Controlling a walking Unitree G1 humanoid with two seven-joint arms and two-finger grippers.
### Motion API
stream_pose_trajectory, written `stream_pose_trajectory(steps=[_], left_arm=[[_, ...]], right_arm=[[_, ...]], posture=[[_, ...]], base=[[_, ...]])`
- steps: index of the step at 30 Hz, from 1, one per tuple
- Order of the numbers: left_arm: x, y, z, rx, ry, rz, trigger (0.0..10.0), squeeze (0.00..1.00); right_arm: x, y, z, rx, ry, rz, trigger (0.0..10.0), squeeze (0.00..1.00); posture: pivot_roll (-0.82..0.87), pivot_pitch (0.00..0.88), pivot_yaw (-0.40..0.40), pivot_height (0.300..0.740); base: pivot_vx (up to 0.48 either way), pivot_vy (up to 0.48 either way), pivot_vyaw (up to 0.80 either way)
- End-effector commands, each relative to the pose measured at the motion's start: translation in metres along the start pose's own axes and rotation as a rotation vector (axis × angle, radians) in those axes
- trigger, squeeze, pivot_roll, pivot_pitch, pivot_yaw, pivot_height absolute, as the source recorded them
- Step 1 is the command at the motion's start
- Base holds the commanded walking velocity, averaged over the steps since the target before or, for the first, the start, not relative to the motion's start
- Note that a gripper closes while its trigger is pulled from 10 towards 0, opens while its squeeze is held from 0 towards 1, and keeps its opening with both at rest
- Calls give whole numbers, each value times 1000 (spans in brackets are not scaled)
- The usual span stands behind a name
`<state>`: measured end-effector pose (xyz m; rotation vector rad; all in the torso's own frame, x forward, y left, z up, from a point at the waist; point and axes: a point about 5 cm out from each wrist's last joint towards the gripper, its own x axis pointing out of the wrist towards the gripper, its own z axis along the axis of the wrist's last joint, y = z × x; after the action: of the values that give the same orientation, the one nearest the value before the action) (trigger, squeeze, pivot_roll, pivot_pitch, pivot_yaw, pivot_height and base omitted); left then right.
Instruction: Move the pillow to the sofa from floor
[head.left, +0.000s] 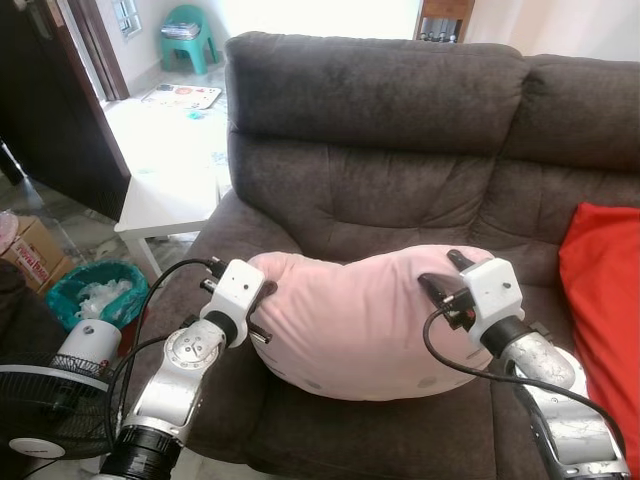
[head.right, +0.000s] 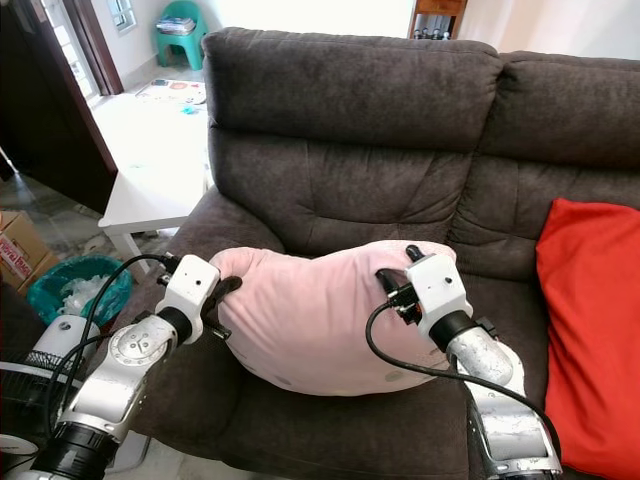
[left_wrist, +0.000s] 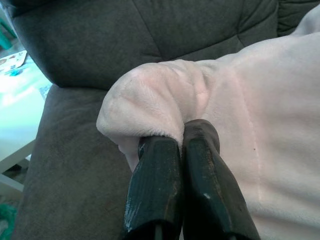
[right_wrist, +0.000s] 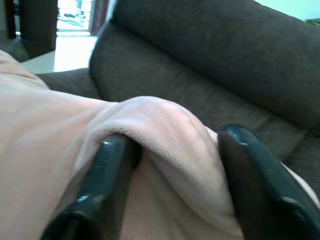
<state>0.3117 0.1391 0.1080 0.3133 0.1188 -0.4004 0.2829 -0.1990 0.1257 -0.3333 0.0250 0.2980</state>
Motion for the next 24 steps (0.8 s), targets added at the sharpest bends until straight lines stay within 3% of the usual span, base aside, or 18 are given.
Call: stream_pose_trajectory(steps=[1,5,6,7,11,12,24], left_arm=[[2,9,6,27,-30,54,10000,0],[3,11,5,31,-23,86,10000,0],[3,13,4,31,-18,106,10000,0],[4,15,3,31,-13,126,10000,0],[4,17,2,31,-6,155,10000,0],[4,24,0,8,8,223,10000,0],[-2,54,-10,-120,60,552,10000,0]], right_arm=[[2,-4,3,9,-19,-31,10000,1000],[2,-11,4,12,-26,-99,10000,1000],[2,-15,4,17,-24,-126,10000,545],[2,-18,3,21,-21,-146,10000,0],[2,-20,3,18,-14,-167,10000,0],[1,-25,-1,11,8,-208,10000,0],[-2,-31,-10,37,28,-320,10000,0]], posture=[[25,10,-14,740],[25,8,-12,740],[25,8,-12,740],[26,9,-12,740],[25,8,-12,740],[25,8,-12,740],[24,16,-10,740]], base=[[0,0,0],[0,0,0],[0,0,0],[0,0,0],[0,0,0],[0,0,0],[0,0,0]])
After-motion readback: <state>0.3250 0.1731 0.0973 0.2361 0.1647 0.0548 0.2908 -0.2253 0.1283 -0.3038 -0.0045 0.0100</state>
